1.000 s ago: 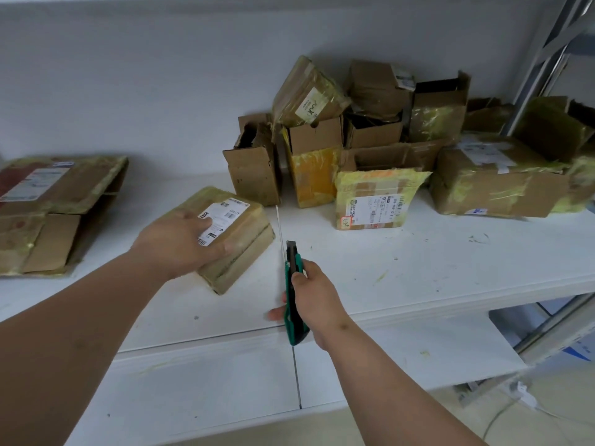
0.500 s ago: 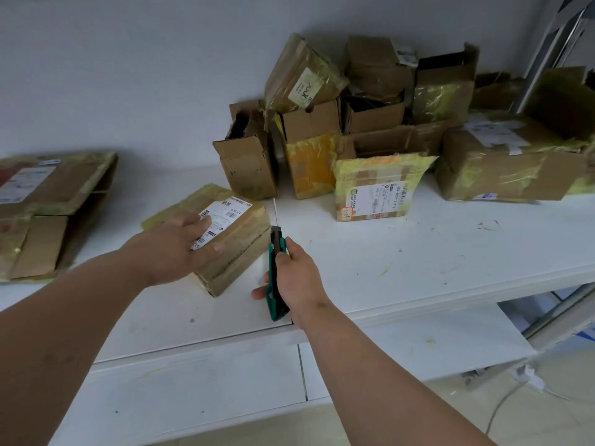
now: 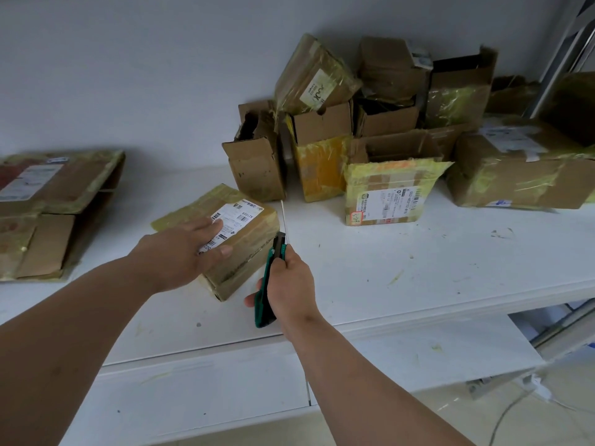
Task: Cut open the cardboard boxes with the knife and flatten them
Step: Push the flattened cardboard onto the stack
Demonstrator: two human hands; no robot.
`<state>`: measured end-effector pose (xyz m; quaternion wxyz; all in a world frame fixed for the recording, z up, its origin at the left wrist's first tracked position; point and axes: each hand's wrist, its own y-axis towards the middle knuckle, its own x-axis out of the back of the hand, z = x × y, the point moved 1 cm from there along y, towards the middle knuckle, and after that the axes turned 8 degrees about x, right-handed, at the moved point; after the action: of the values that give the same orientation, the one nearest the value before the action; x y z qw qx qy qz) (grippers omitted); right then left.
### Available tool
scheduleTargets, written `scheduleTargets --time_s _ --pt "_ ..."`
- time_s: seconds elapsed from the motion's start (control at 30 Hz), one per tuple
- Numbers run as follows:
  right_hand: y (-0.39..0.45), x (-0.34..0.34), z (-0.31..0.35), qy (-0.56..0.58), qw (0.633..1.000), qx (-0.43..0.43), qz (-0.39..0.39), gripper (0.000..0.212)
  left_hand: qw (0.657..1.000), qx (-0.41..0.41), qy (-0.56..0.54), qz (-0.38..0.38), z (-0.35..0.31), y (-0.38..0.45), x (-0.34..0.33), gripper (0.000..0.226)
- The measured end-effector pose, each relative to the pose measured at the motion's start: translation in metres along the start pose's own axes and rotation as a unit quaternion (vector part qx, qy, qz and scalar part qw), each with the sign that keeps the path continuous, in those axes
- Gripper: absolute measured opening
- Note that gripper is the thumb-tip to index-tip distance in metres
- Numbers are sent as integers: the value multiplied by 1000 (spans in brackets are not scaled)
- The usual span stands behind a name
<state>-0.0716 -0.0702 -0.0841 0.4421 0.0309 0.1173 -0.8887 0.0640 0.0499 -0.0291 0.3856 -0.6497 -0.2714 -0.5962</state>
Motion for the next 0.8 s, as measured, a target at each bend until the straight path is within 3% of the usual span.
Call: scheduleTargets --time_s 0.13,0.5,0.57,0.67,0.73,0.8 --pt "-7 -3 -4 10 1000 -2 4 35 1000 -2 -10 -2 1 0 0 89" --pt "-51 -24 -18 -42 988 -36 142 47 999 8 -41 0 8 2 -2 91" --pt "-49 -17 -13 -51 987 -45 146 47 994 11 -104 26 11 2 0 86" --pt "-45 -9 -4 -59 986 -45 152 45 962 11 -240 132 26 -8 13 93" --pt "-45 -8 -2 -59 986 -40 151 42 963 -10 -225 150 38 -13 16 96" --pt "-44 -8 -3 -54 988 -39 138 41 983 -32 -156 96 44 -14 13 89"
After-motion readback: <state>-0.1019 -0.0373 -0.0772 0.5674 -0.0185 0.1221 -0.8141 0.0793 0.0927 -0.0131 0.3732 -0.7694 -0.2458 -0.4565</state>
